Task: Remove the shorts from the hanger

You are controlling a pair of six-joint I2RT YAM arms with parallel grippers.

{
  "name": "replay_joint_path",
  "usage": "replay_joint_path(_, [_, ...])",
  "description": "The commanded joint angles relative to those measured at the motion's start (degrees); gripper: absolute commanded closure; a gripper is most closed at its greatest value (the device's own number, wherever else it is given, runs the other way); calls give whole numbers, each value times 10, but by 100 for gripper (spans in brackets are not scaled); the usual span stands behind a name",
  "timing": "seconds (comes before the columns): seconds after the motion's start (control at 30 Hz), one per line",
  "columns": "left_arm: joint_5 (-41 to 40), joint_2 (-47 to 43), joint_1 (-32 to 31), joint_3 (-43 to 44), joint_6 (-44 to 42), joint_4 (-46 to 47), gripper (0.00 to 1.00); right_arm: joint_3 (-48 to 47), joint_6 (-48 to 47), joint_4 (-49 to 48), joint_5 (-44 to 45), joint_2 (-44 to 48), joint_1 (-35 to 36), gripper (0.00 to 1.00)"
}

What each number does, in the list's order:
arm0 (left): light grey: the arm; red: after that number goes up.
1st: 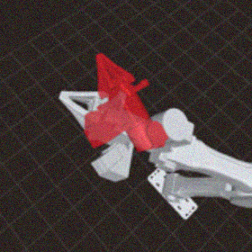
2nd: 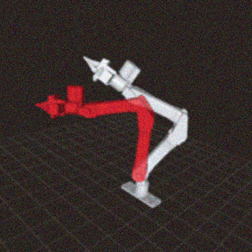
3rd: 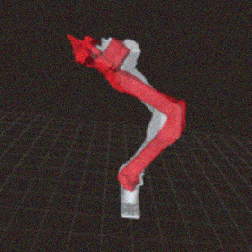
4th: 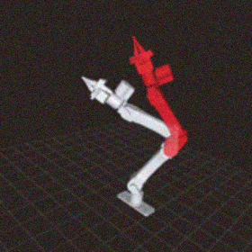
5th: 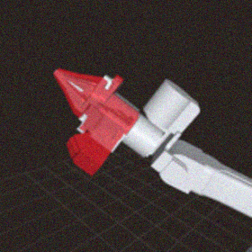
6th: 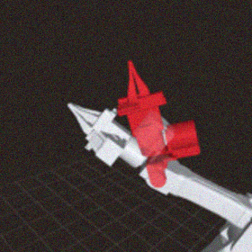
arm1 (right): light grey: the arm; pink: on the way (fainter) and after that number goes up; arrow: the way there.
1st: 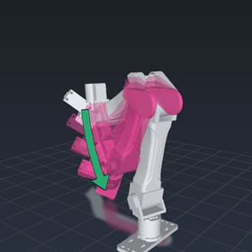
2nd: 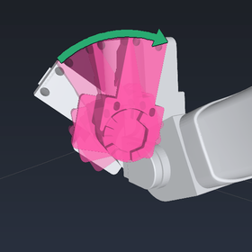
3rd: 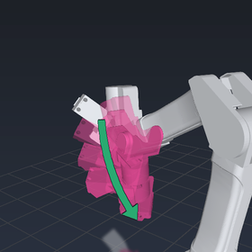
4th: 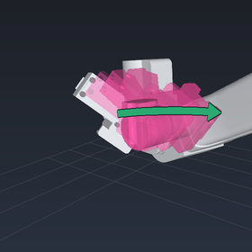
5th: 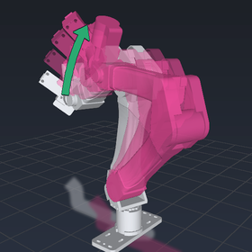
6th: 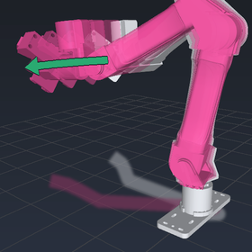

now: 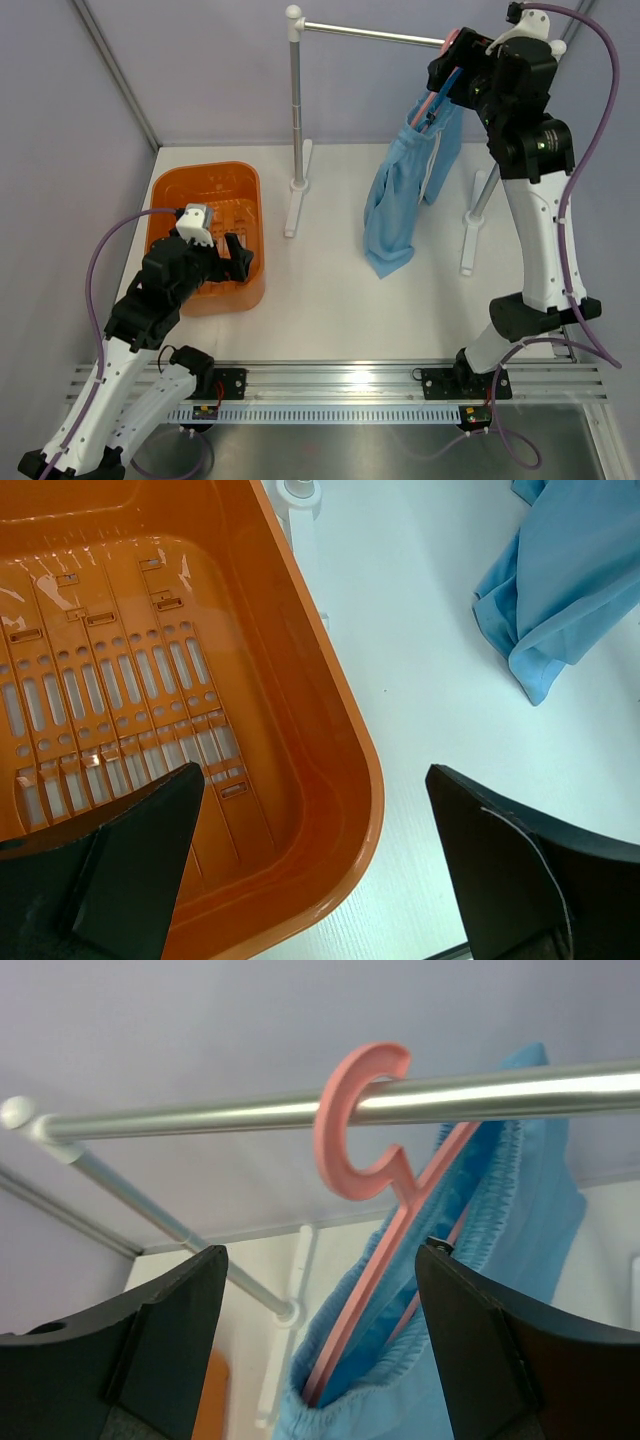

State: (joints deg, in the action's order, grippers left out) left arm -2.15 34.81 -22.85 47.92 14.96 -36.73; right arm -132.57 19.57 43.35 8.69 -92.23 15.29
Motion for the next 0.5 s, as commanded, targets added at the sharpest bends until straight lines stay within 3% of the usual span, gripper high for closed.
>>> replay_joint_path(0.0, [-11,-6,2,19,-7,18,1,-24,-36,39,104,-39,8,18])
replay_joint_path(0.47, [-20,-11,3,16,-7,17,1,-7,-56,-49,158,-111,9,24])
